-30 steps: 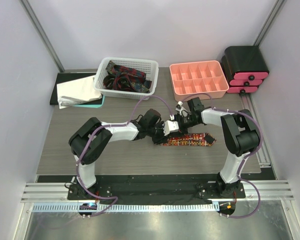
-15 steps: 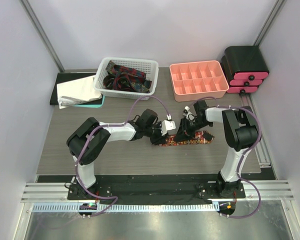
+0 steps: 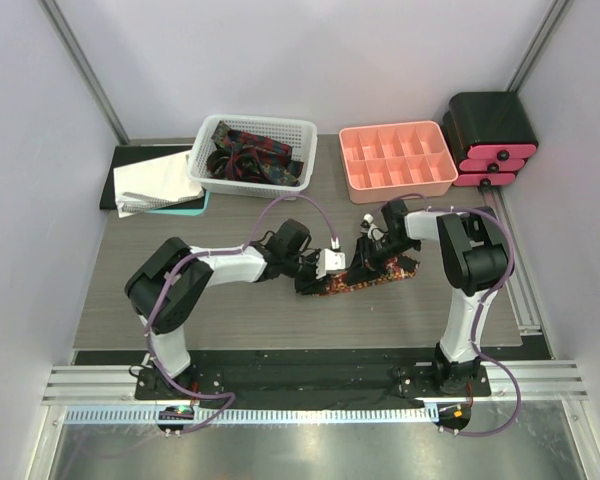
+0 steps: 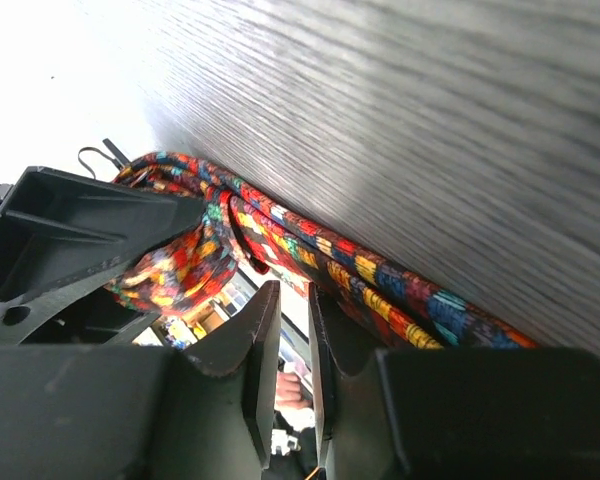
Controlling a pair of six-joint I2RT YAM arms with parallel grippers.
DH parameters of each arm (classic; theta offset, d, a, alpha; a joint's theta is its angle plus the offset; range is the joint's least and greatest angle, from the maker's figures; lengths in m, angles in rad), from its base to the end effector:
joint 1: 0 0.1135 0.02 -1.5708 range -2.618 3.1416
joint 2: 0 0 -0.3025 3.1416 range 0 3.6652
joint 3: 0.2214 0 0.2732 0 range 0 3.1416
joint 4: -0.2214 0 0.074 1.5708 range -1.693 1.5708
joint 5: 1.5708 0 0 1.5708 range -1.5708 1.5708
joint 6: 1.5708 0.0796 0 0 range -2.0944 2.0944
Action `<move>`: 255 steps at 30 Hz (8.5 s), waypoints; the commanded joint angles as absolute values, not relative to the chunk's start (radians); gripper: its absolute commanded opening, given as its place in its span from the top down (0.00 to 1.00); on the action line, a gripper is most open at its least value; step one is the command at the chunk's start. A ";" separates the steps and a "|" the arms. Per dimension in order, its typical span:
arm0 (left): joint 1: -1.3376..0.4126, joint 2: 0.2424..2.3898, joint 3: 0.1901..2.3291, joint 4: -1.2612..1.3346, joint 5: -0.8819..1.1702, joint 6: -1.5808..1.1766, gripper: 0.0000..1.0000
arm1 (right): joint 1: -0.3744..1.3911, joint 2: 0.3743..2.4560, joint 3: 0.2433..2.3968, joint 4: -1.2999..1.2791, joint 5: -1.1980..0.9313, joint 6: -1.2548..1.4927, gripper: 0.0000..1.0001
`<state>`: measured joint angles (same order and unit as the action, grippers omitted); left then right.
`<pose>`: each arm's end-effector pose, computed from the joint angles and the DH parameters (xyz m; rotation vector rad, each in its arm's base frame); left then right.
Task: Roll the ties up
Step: Roll the tie at the center of the board.
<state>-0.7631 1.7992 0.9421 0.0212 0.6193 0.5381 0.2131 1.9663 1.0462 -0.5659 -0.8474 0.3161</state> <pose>0.2582 -0.3108 0.1429 1.6536 1.6947 -0.8487 0.3358 0.1337 0.0907 -0.0887 -2.7392 -1.2232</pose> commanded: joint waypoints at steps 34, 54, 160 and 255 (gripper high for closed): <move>-0.756 1.962 1.058 -0.225 0.437 0.581 0.69 | 0.318 1.824 0.877 -0.101 -0.919 0.592 0.57; -0.750 1.967 1.075 -0.247 0.446 0.591 0.70 | 0.273 1.827 0.867 -0.129 -0.962 0.569 0.57; -0.782 1.974 1.098 -0.210 0.336 0.502 0.78 | 0.230 1.786 0.985 -0.374 -0.910 0.382 0.51; -0.755 1.720 1.037 -0.051 0.379 0.364 0.98 | 0.117 2.042 1.043 -0.589 -0.603 0.218 0.76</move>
<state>-0.7765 1.7550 1.0576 -0.0330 0.4660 0.4068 0.1253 1.9945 1.0912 -0.5621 -0.8509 0.2676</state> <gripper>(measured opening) 0.378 0.241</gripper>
